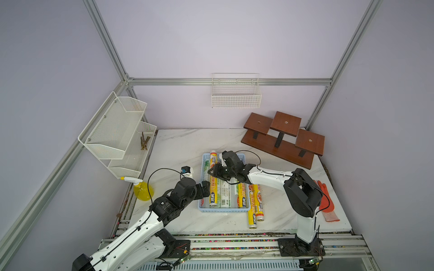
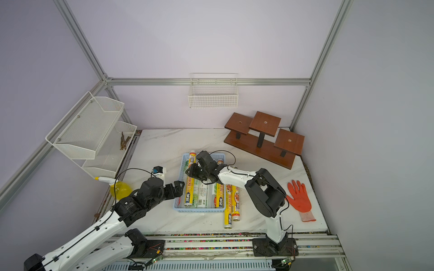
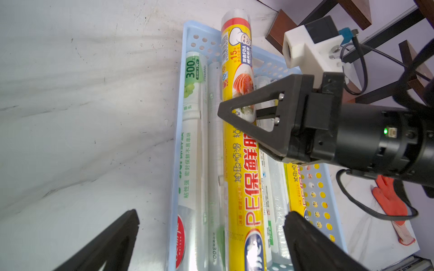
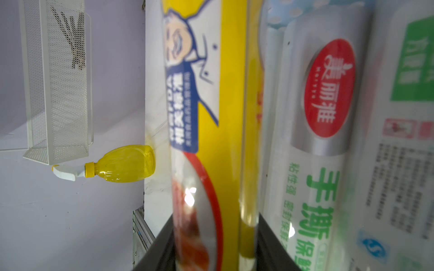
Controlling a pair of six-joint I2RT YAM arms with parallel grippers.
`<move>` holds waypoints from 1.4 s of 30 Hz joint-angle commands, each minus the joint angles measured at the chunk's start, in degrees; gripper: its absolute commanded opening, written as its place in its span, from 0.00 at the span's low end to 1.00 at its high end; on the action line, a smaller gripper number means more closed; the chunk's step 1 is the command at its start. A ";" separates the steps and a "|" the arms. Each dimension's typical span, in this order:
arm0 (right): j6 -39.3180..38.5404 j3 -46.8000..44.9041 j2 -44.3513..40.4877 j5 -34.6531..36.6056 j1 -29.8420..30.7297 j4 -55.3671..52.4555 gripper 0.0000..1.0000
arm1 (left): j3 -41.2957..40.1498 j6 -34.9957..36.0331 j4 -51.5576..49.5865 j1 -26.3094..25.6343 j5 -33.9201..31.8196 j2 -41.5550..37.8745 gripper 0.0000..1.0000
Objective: Put the plastic wrap into the basket
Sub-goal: Place the plastic wrap in the basket.
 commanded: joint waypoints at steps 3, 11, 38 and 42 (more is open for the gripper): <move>-0.10 2.48 1.08 3.32 1.23 -3.45 0.36 | 0.80 -0.95 -2.21 0.32 -1.20 -1.79 1.00; -1.33 4.06 1.57 8.11 2.03 -7.91 0.43 | 0.27 -1.25 -1.67 0.32 -0.08 -1.96 1.00; -2.77 2.79 -0.75 8.83 2.38 -8.50 0.52 | 0.65 -1.46 0.84 0.32 4.66 -1.54 1.00; -4.54 1.16 -6.62 10.10 2.16 -8.21 0.53 | 1.32 -1.08 3.06 0.23 7.61 -1.09 1.00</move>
